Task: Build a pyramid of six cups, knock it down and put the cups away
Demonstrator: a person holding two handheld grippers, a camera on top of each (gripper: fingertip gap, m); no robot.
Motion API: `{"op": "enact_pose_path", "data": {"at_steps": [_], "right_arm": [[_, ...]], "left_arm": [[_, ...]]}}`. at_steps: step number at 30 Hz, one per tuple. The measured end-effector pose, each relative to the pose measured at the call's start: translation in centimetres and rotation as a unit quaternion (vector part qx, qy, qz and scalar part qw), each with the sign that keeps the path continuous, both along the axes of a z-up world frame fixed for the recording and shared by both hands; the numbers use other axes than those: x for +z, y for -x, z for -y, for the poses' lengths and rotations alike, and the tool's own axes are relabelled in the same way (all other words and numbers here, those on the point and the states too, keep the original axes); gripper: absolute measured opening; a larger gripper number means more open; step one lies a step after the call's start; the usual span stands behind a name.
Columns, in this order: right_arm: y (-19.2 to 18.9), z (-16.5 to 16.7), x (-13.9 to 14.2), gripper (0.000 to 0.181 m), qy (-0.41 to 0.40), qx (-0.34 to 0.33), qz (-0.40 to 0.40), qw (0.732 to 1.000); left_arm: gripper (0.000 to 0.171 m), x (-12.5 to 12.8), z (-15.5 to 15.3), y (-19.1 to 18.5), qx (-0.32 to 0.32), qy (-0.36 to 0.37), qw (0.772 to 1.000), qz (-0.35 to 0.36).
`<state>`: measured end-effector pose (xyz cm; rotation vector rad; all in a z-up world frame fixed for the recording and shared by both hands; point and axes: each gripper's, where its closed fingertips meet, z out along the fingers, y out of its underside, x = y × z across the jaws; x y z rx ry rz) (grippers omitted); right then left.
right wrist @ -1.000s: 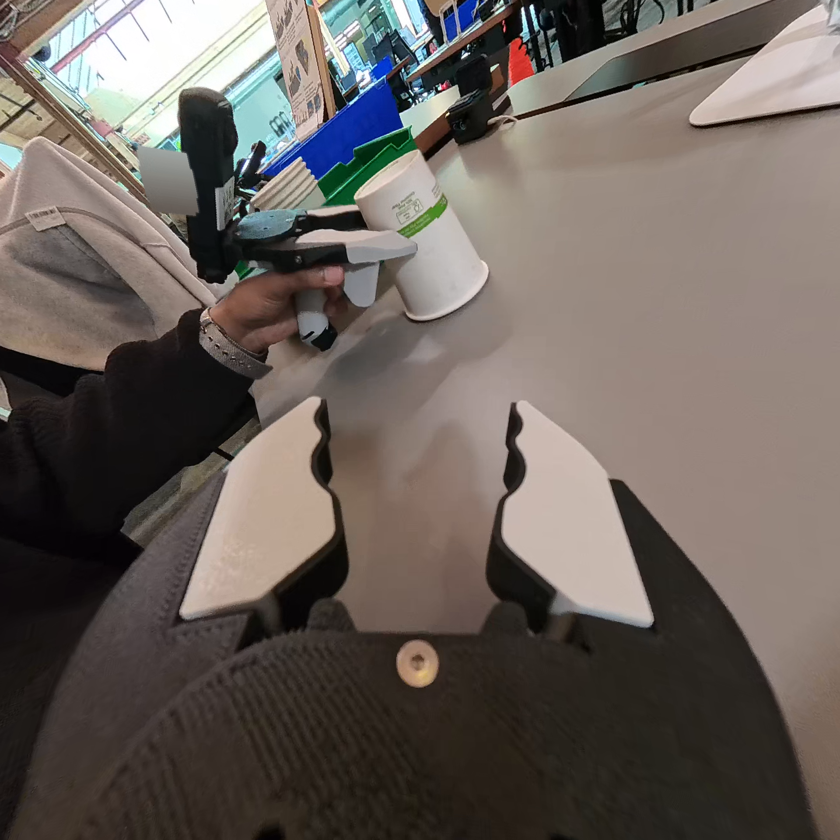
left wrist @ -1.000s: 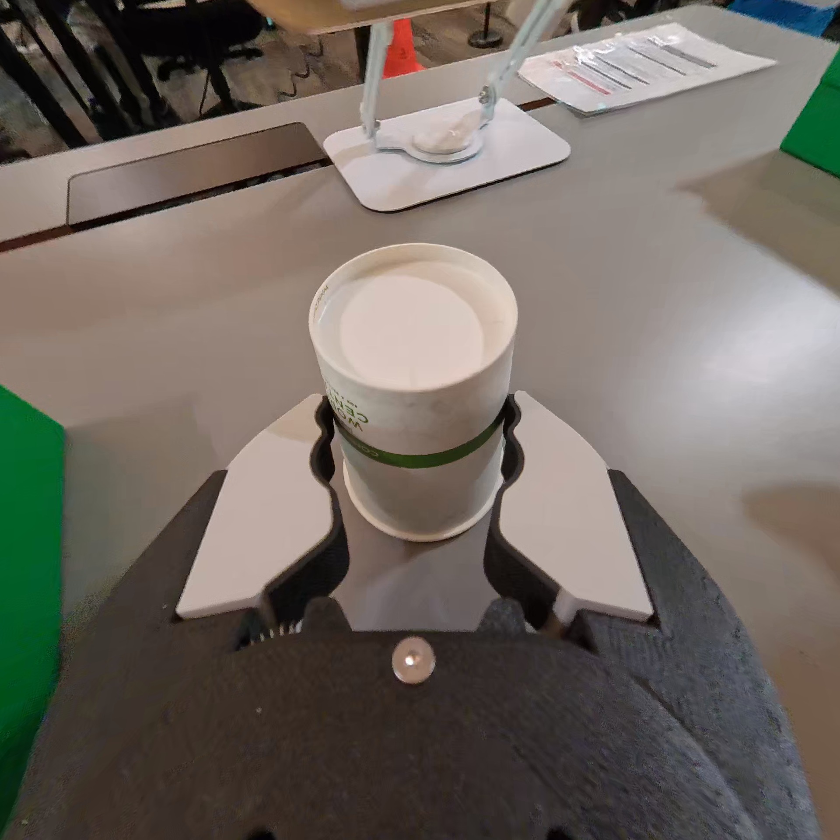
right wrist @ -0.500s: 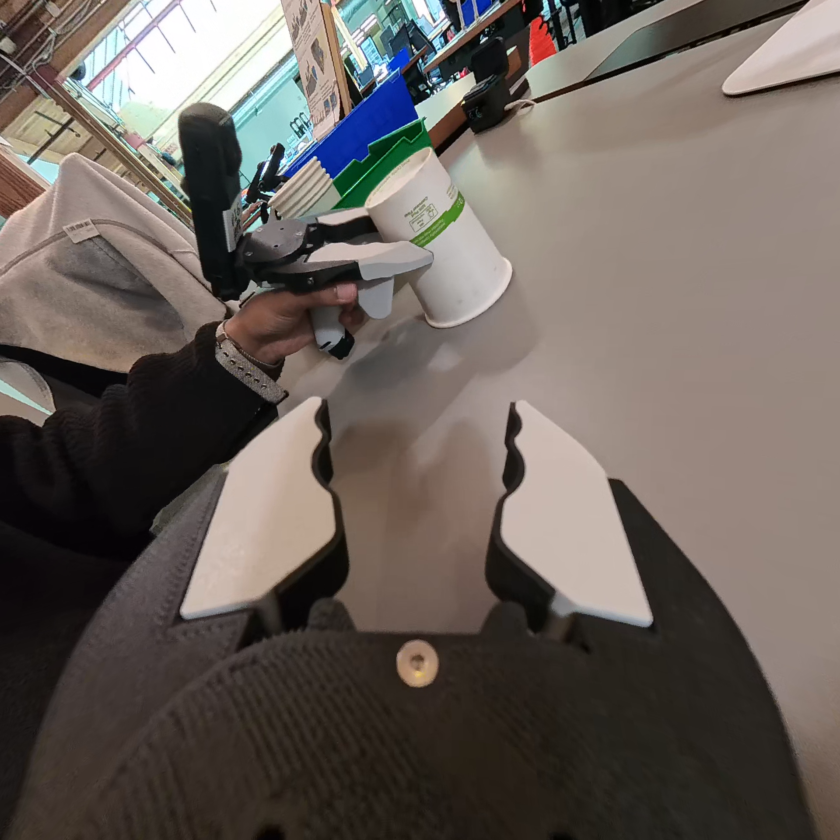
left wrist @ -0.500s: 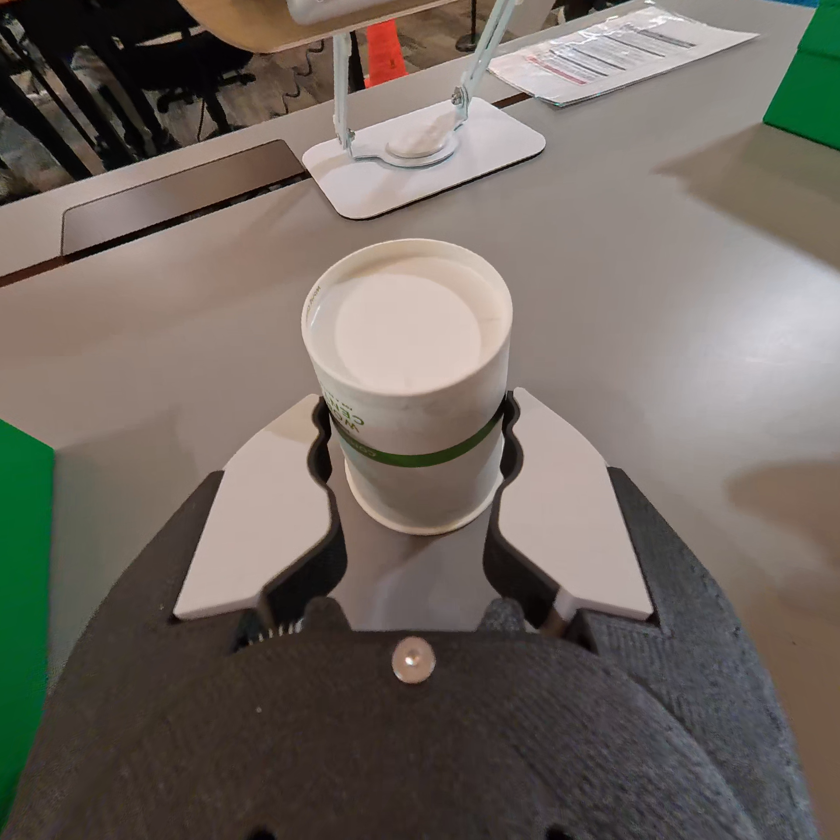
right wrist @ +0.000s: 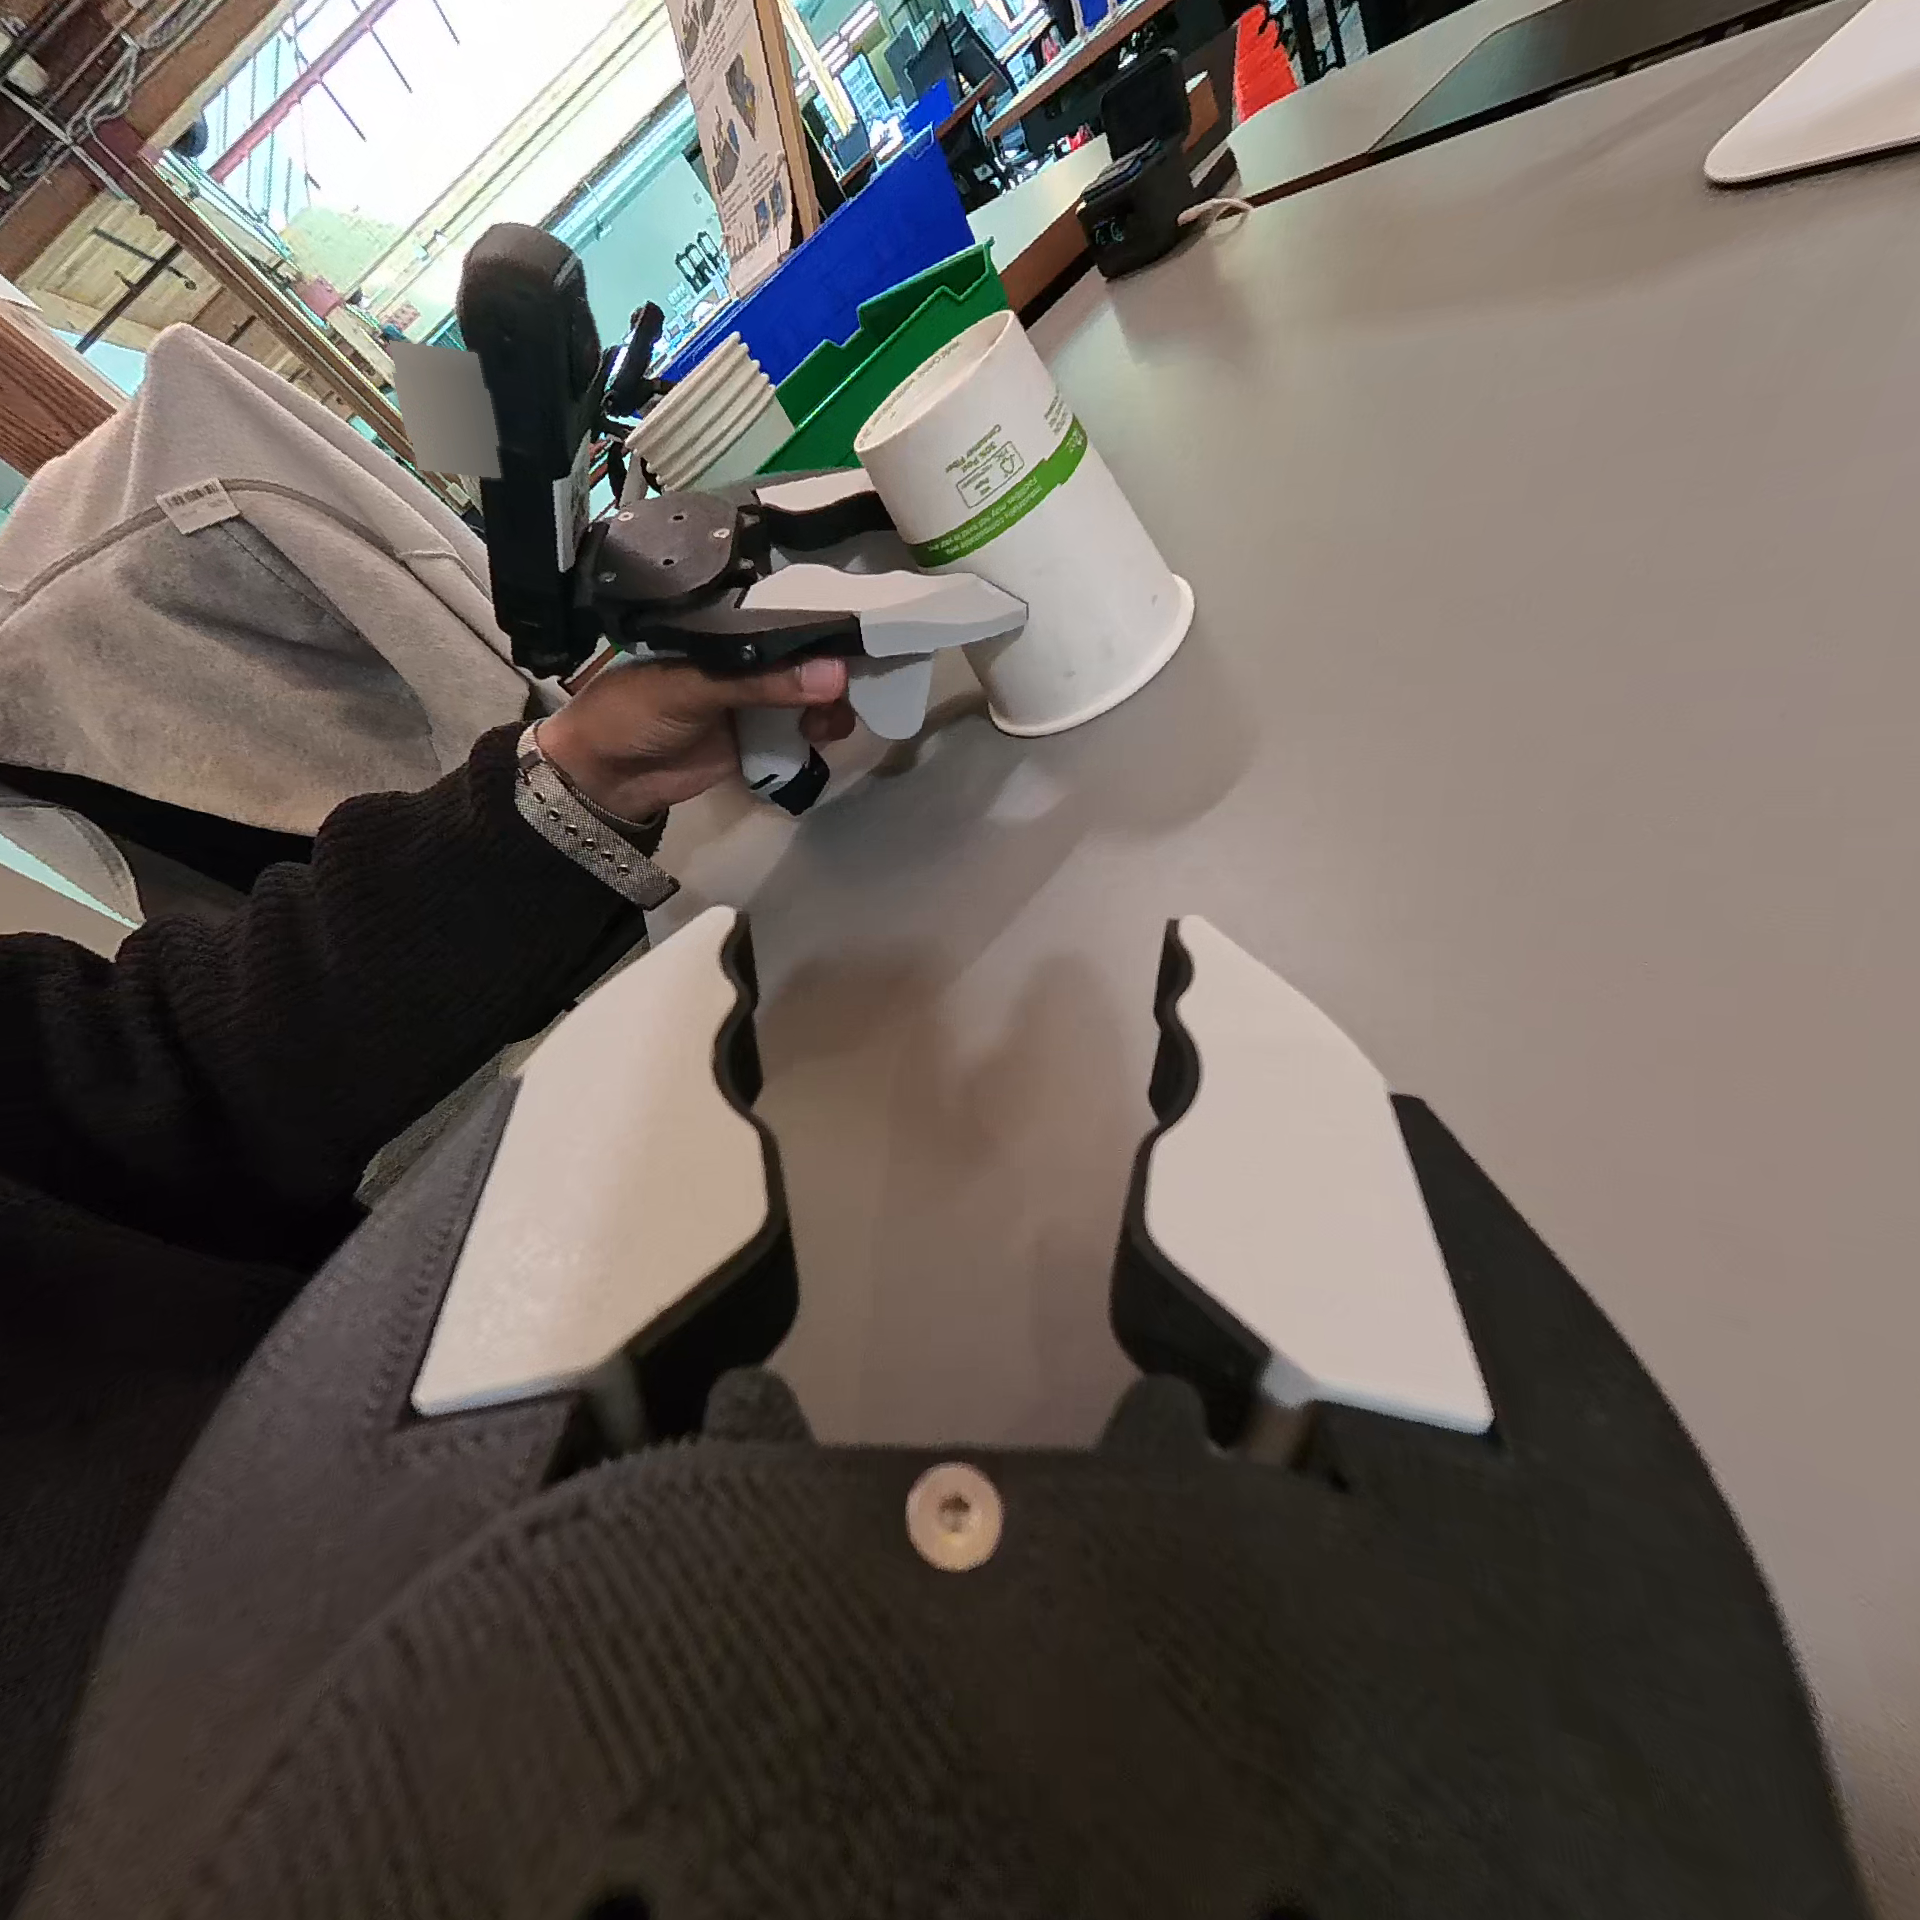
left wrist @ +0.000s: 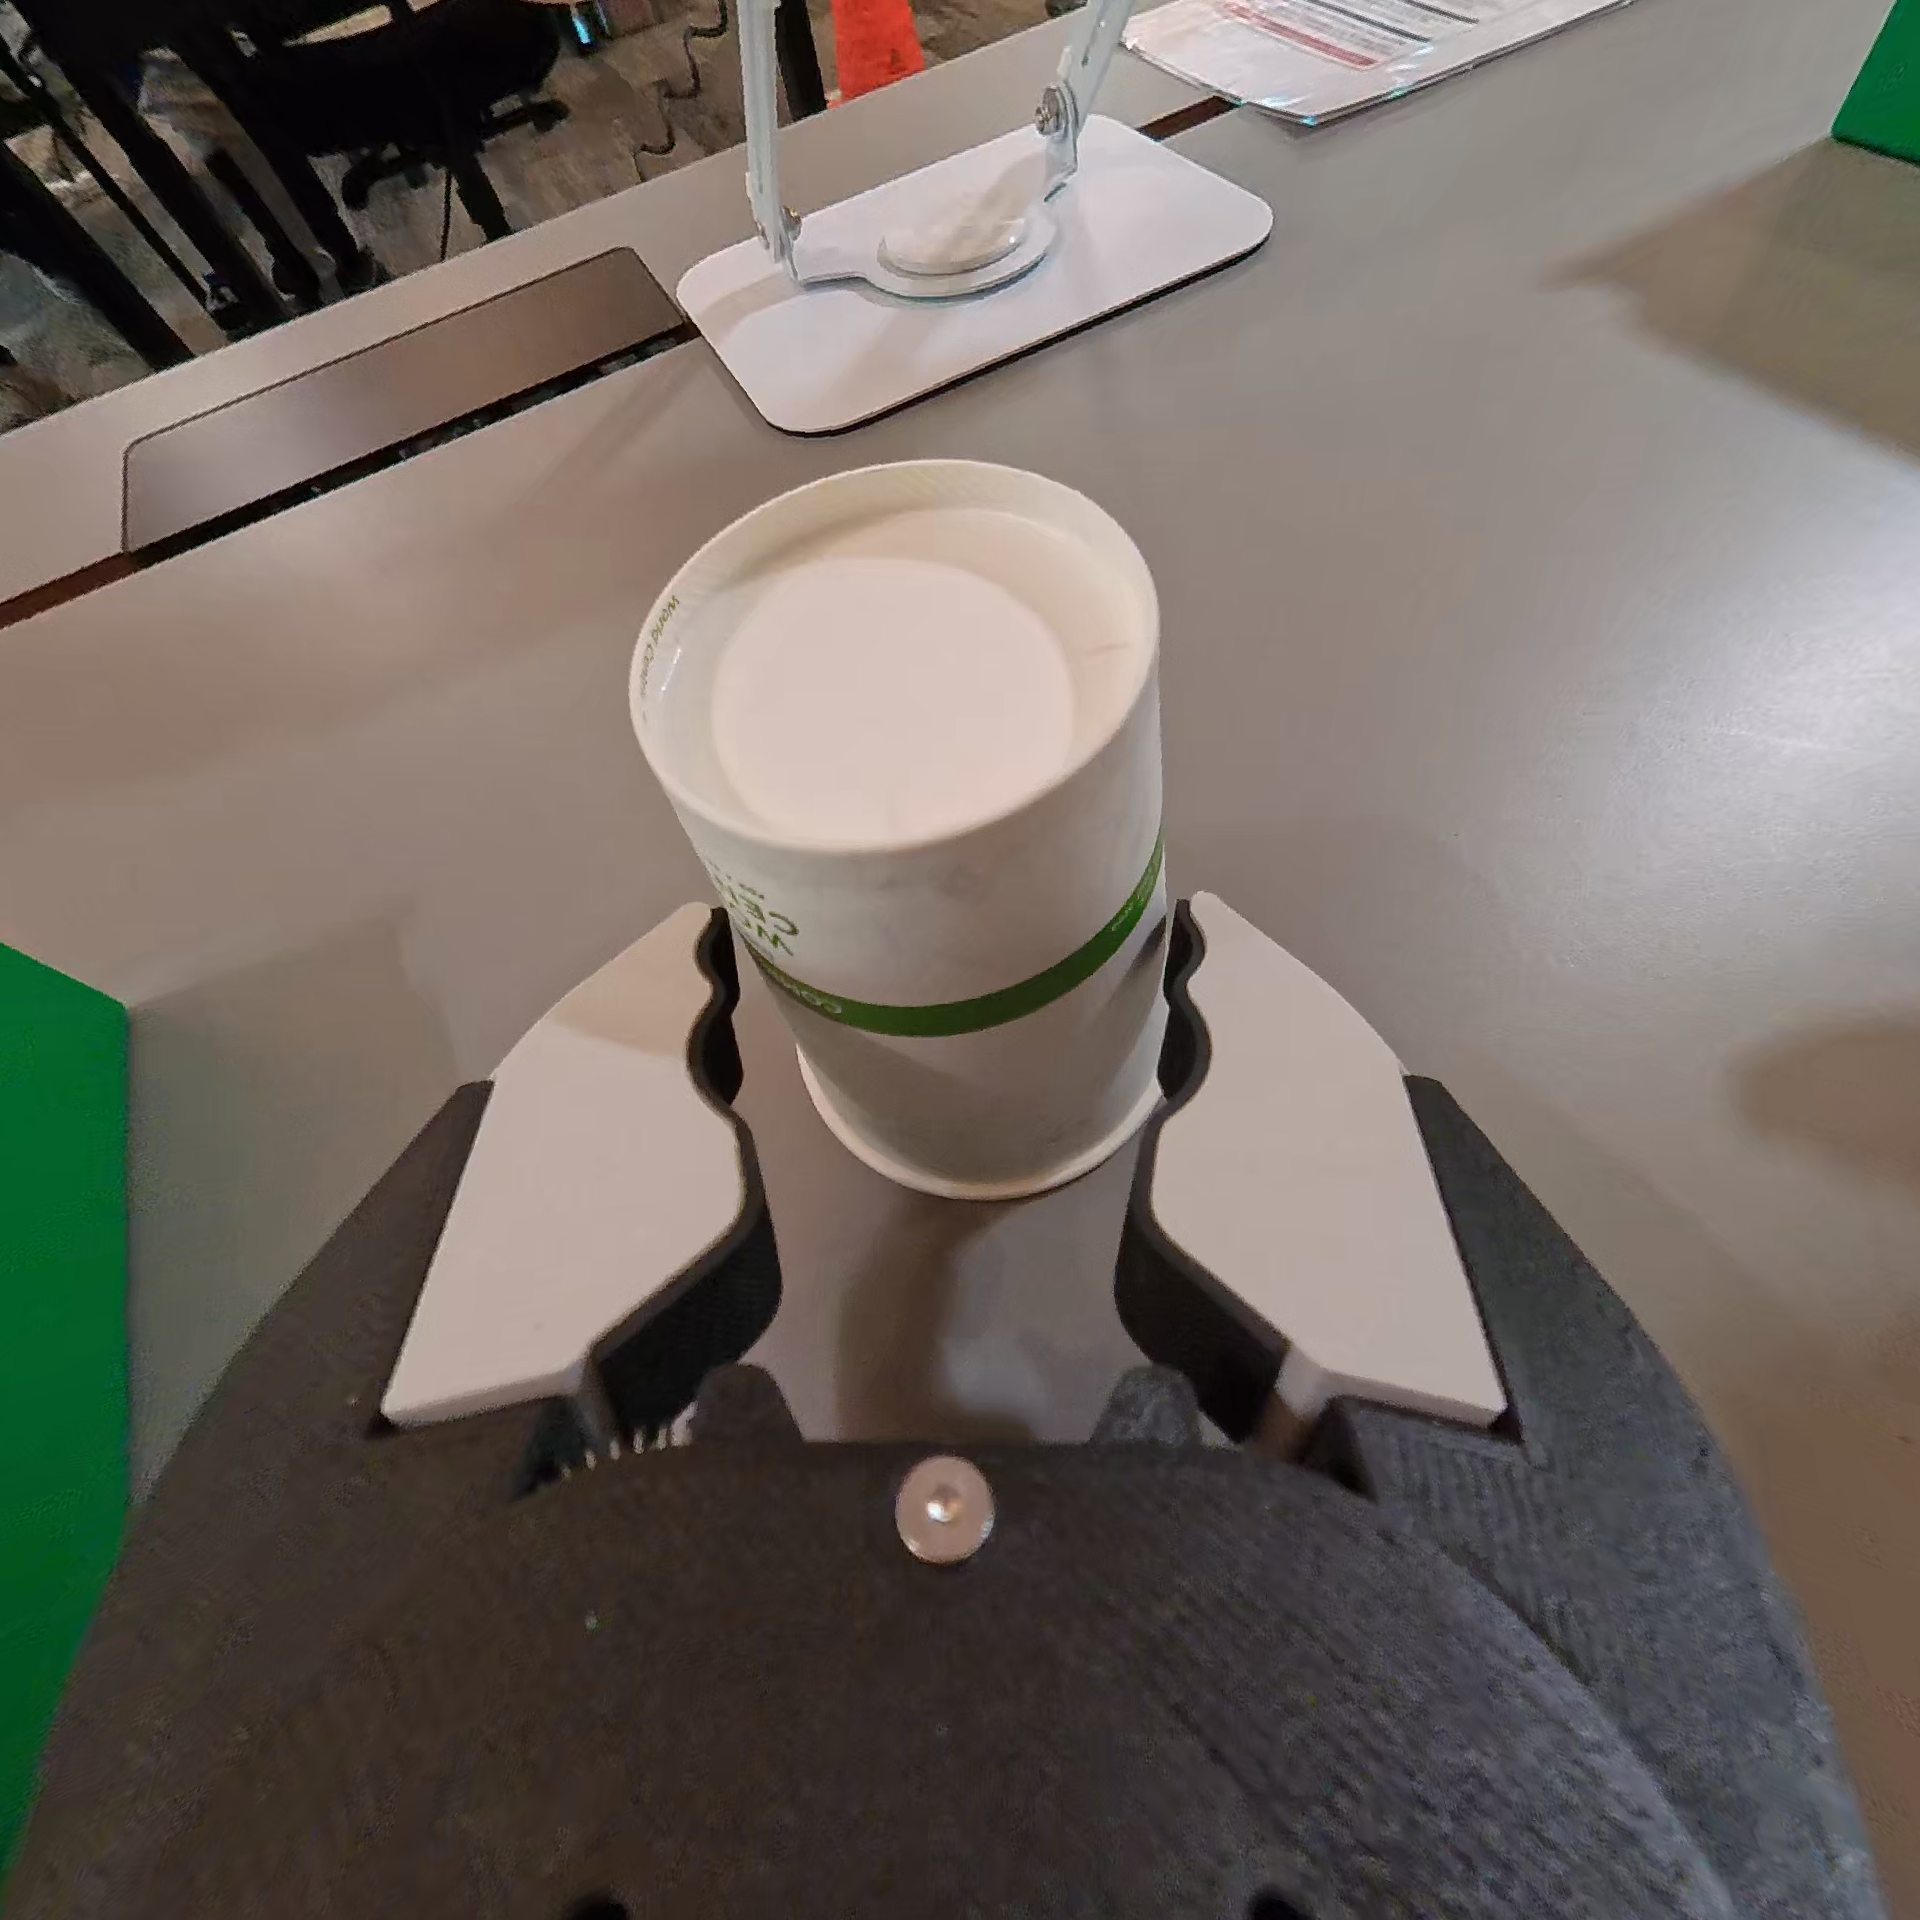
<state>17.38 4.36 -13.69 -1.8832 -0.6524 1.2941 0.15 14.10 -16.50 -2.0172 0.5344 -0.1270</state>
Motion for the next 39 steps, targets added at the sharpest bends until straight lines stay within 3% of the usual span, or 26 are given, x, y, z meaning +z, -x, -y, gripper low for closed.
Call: {"op": "enact_pose_path", "data": {"at_steps": [7, 13, 17, 24, 28, 31, 33, 35, 39], "right_arm": [[0.1, 0.2, 0.1, 0.074, 0.002, 0.004, -0.003, 1.0], [0.3, 0.4, 0.1, 0.073, 0.006, 0.01, -0.008, 1.0], [0.4, 0.5, 0.1, 0.072, 0.006, 0.012, -0.007, 1.0], [0.7, 0.9, 0.1, 0.073, 0.02, 0.022, -0.015, 0.999], [0.7, 1.0, 0.2, 0.073, 0.02, 0.024, -0.017, 0.999], [0.8, 0.9, 0.1, 0.072, 0.02, 0.023, -0.015, 0.999], [0.7, 0.9, 0.0, 0.072, 0.022, 0.023, -0.015, 0.999], [0.7, 0.9, 0.0, 0.072, 0.024, 0.022, -0.017, 0.999], [0.9, 1.0, -0.1, 0.072, 0.027, 0.025, -0.016, 0.999]], "left_arm": [[0.079, 0.1, 0.1, -0.7, -0.005, 0.009, 0.999, 0.03], [0.078, 0.1, 0.1, -0.7, -0.01, 0.0, 1.0, 0.012], [0.093, 0.2, 0.1, -0.7, -0.005, 0.013, 1.0, 0.012], [0.099, 3.6, 0.5, 1.1, 0.002, -0.002, 1.0, -0.016], [0.098, 8.9, 0.8, 5.2, 0.037, -0.049, 0.998, -0.015], [0.081, 15.0, 2.3, 9.5, 0.048, -0.109, 0.993, 0.023], [0.053, 17.7, 4.1, 12.5, 0.037, -0.136, 0.99, 0.019], [0.038, 17.9, 6.0, 15.8, 0.033, -0.134, 0.99, -0.035], [0.031, 14.0, 8.6, 21.6, 0.058, -0.048, 0.984, -0.164]]}}
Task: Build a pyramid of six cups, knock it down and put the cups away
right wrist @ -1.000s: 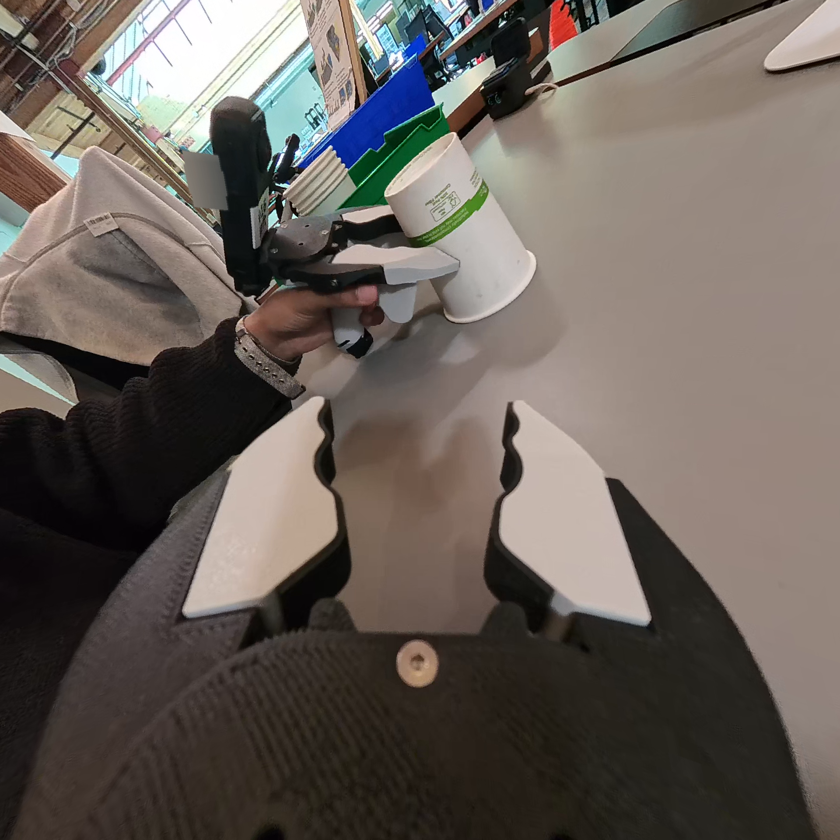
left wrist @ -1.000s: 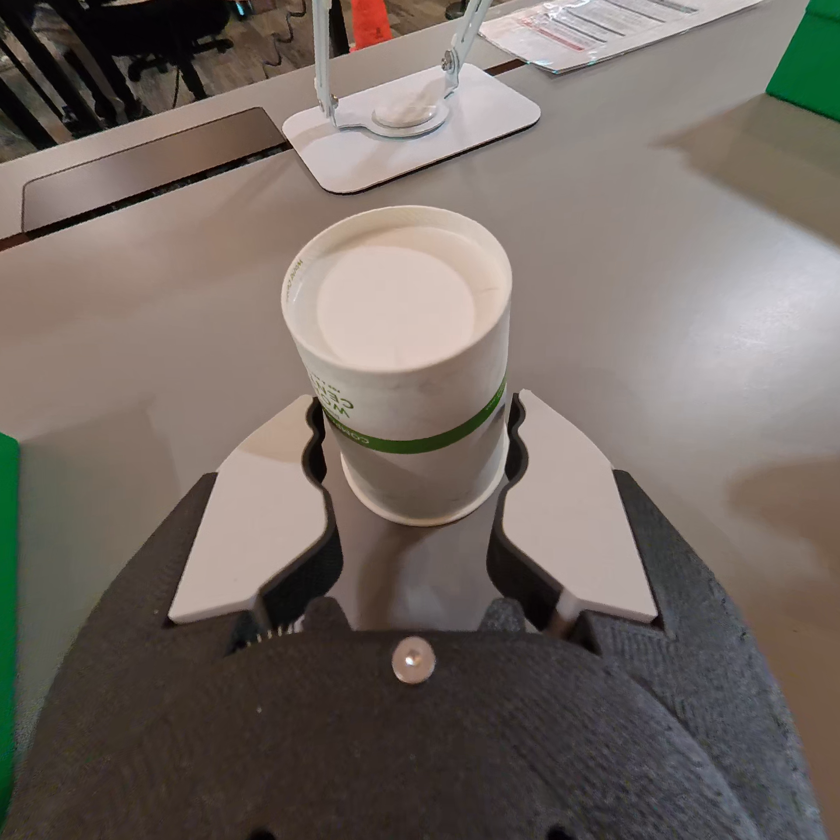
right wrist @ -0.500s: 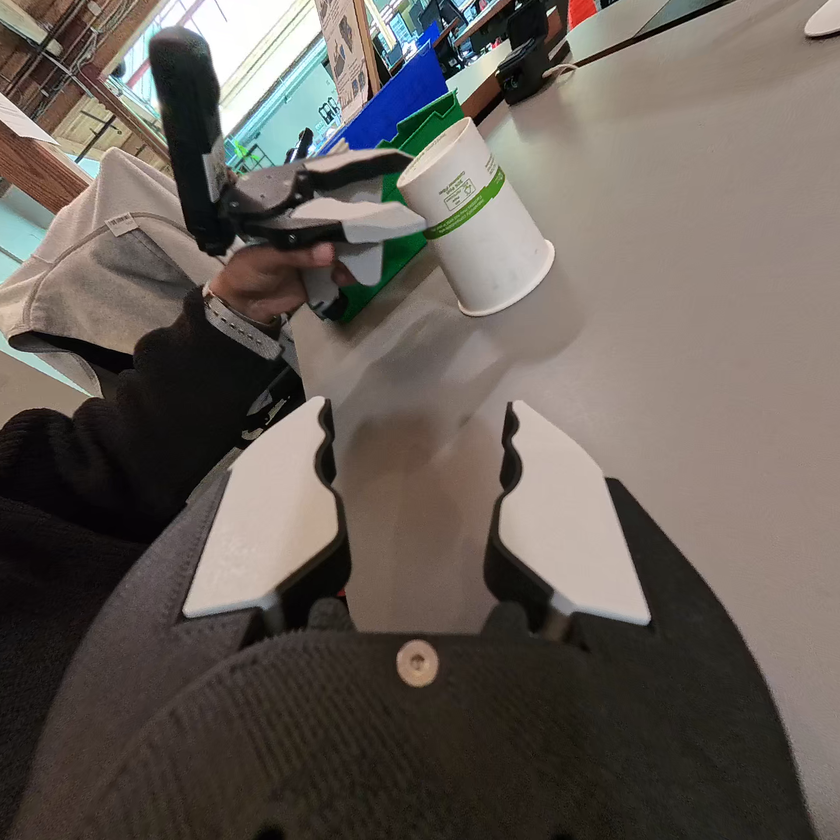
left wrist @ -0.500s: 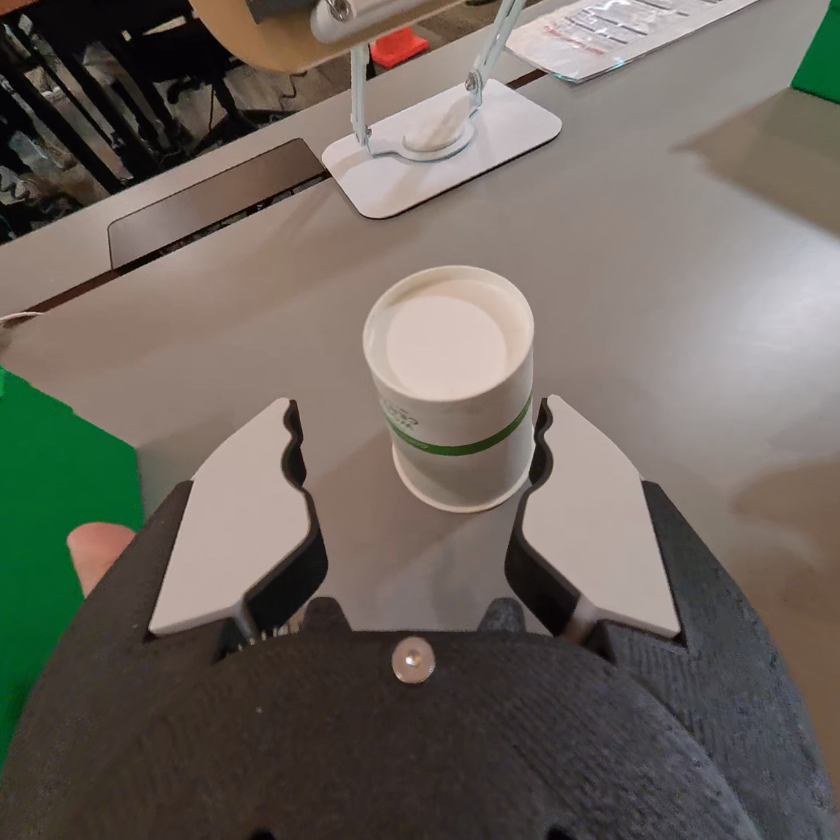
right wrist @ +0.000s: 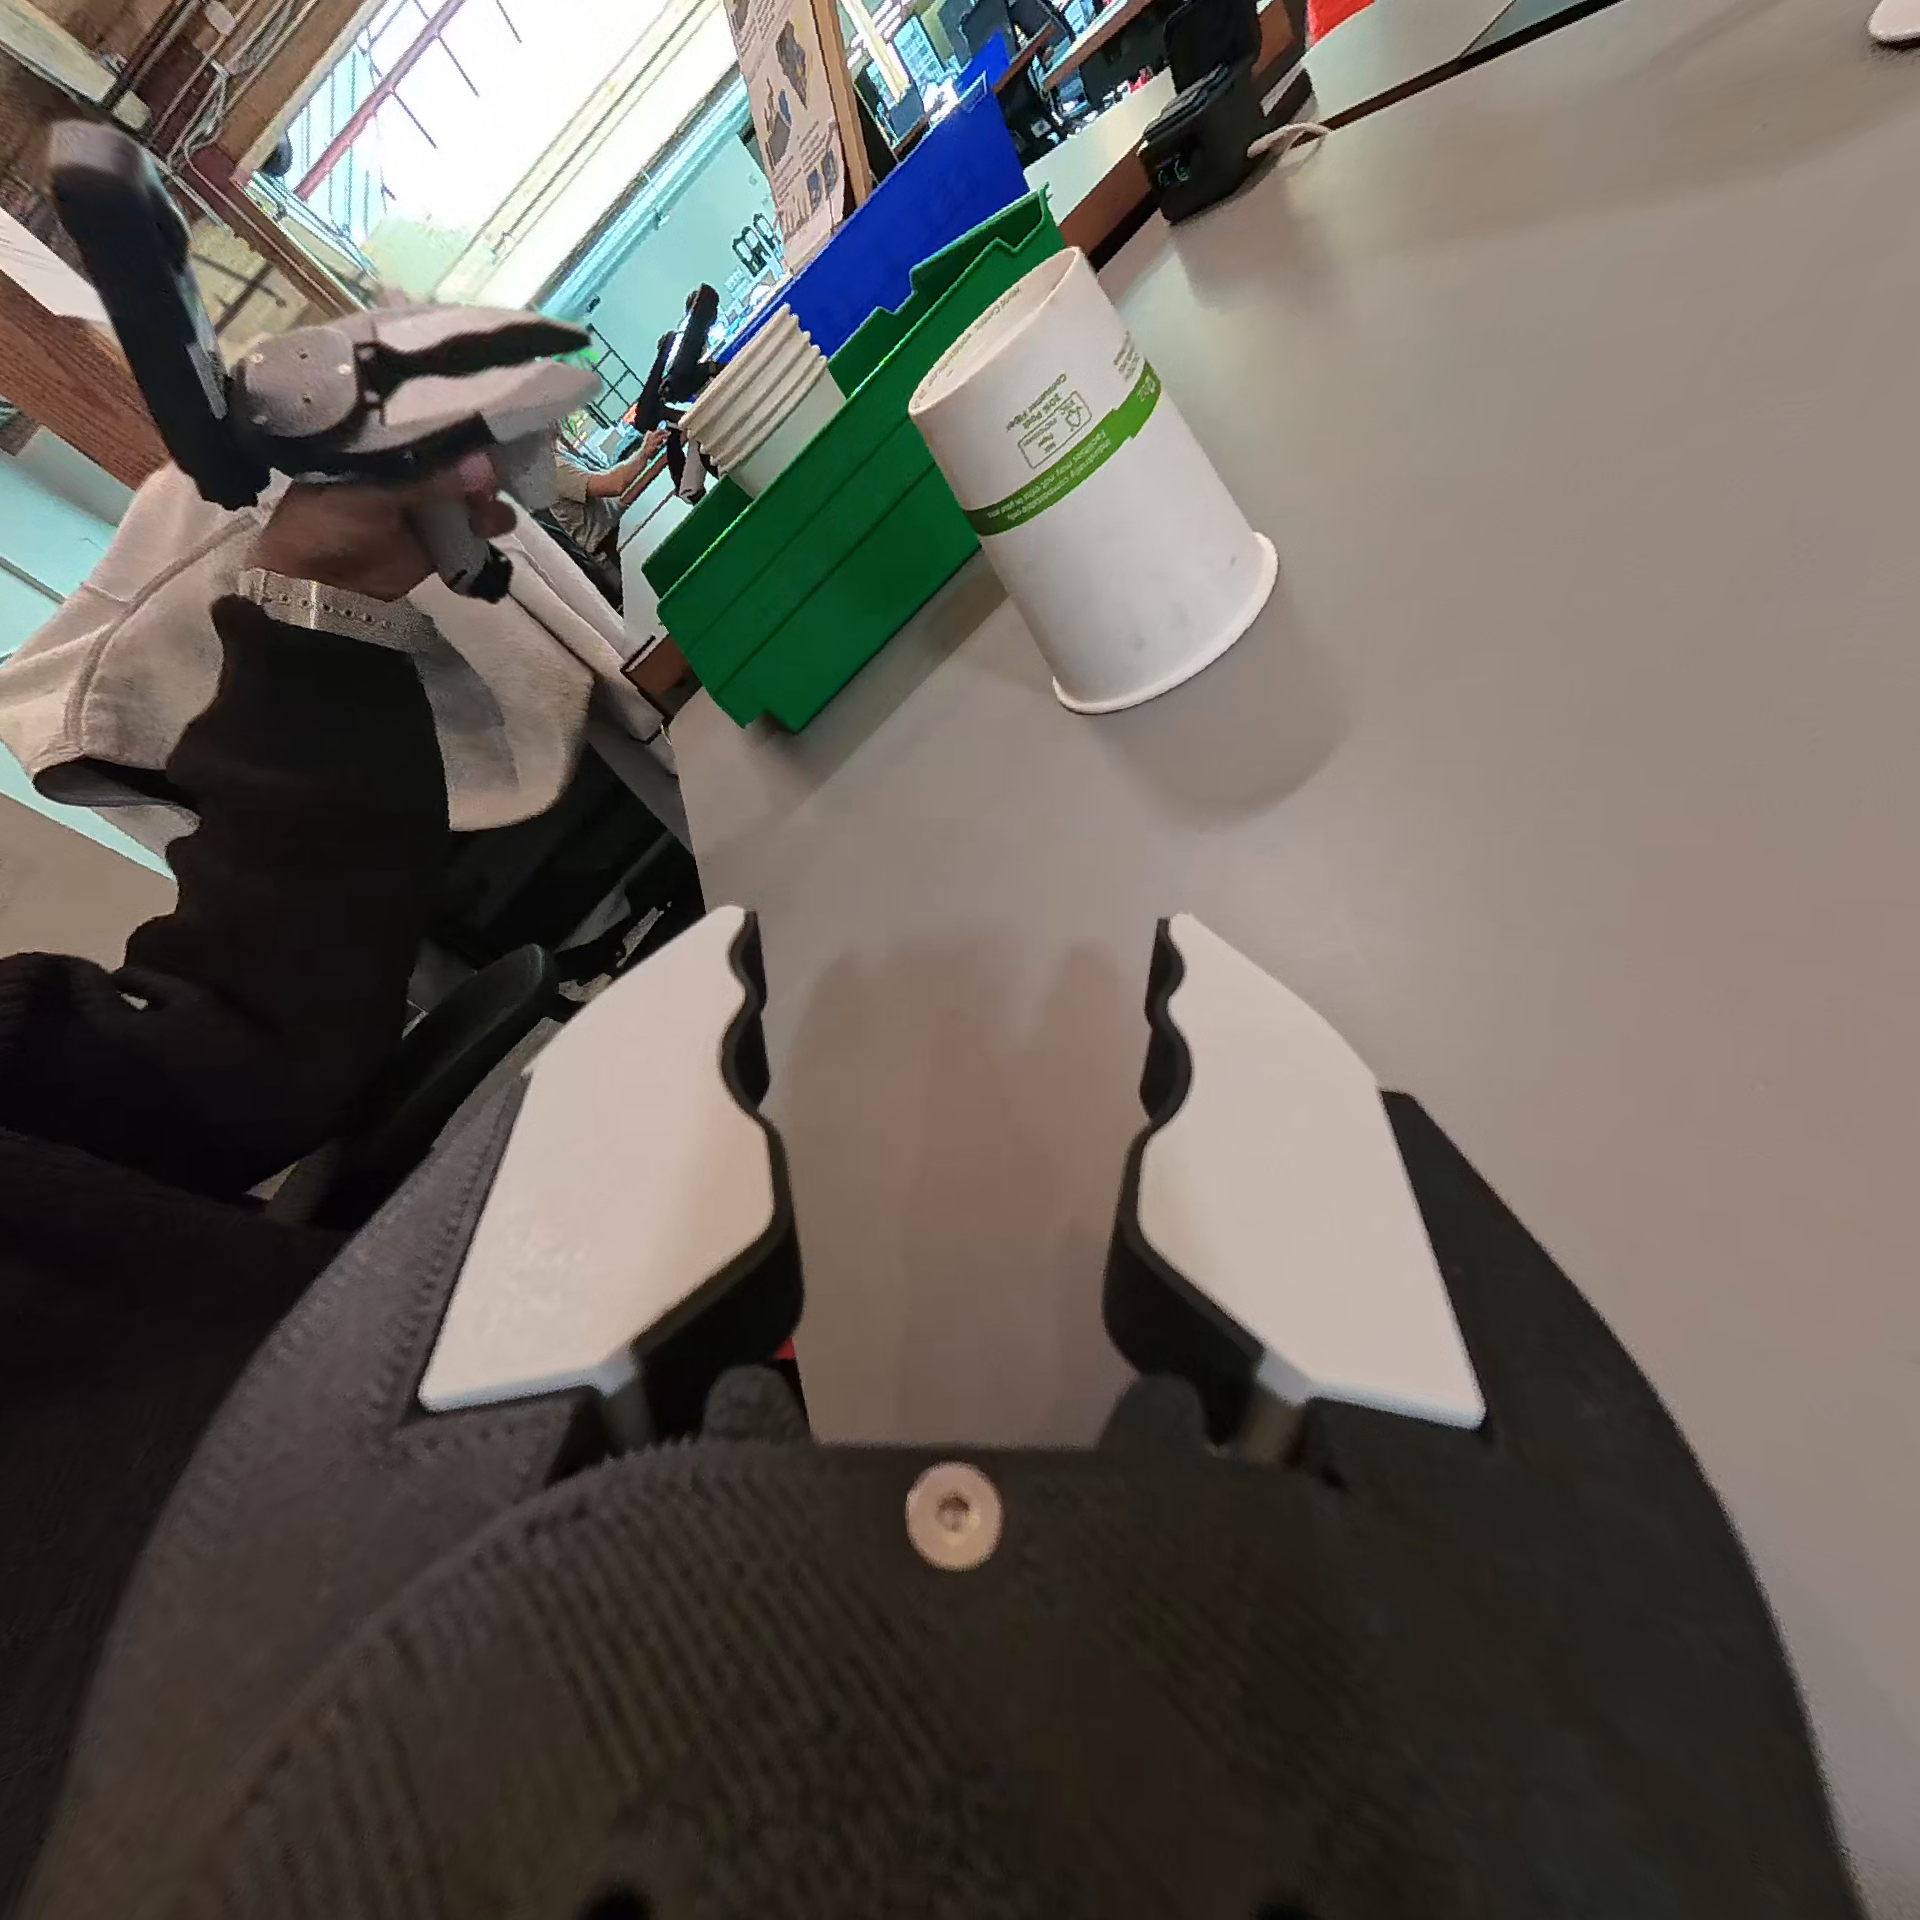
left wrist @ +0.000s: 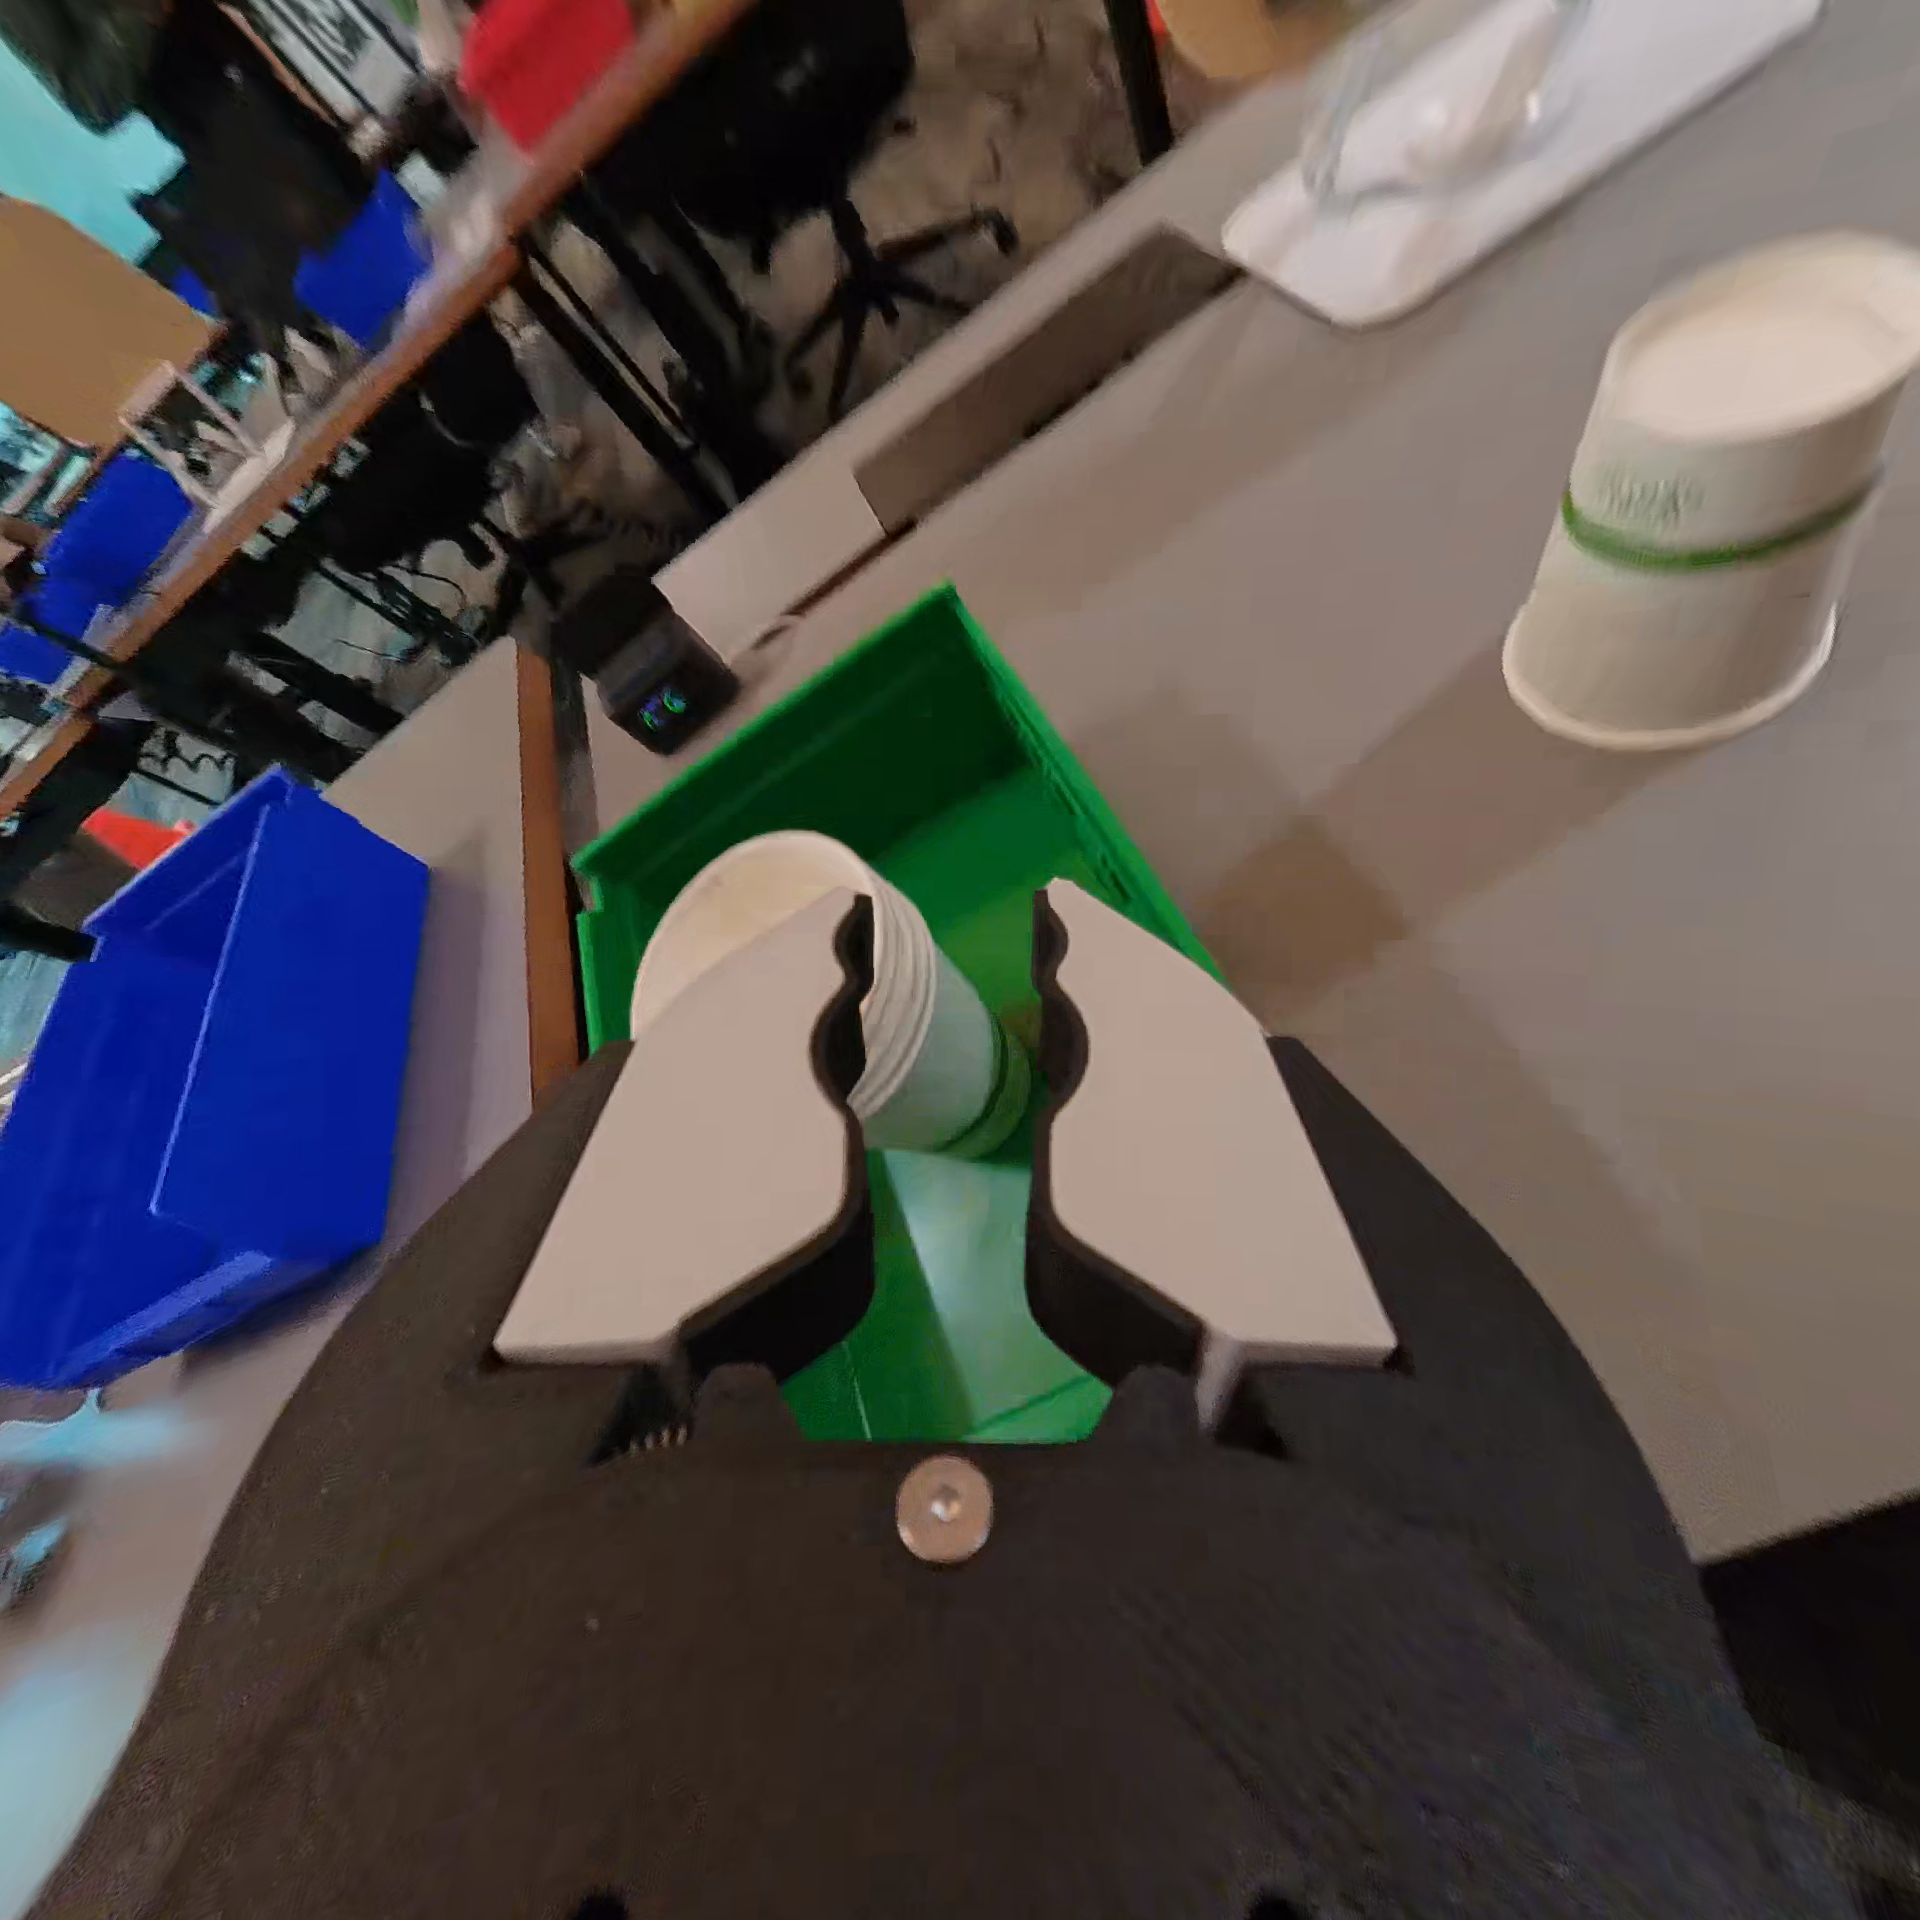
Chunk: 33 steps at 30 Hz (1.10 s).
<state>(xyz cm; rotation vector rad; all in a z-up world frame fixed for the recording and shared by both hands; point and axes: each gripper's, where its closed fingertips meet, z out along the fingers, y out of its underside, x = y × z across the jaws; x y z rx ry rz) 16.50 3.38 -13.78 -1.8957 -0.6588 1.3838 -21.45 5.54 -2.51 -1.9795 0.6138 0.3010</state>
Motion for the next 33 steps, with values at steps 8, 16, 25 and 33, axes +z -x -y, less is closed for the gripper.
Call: {"op": "enact_pose_path", "data": {"at_steps": [8, 16, 25, 33], "right_arm": [[0.5, 0.3, -0.3, 0.071, -0.01, 0.01, 0.014, 1.0], [0.3, 0.2, -0.1, 0.07, 0.001, 0.007, 0.001, 1.0], [0.3, 0.2, 0.1, 0.07, 0.009, 0.007, -0.007, 1.0], [0.2, 0.1, 0.1, 0.068, 0.017, 0.004, -0.012, 1.0]], "left_arm": [[0.031, -2.7, -0.8, 2.7, 0.037, 0.017, 0.995, -0.09], [0.025, -4.1, -1.5, 4.4, 0.074, 0.018, 0.994, -0.075], [0.009, -4.4, -2.2, 5.4, 0.097, -0.01, 0.992, -0.079], [0.012, -4.2, -2.0, 5.0, 0.077, -0.015, 0.993, -0.087]]}}
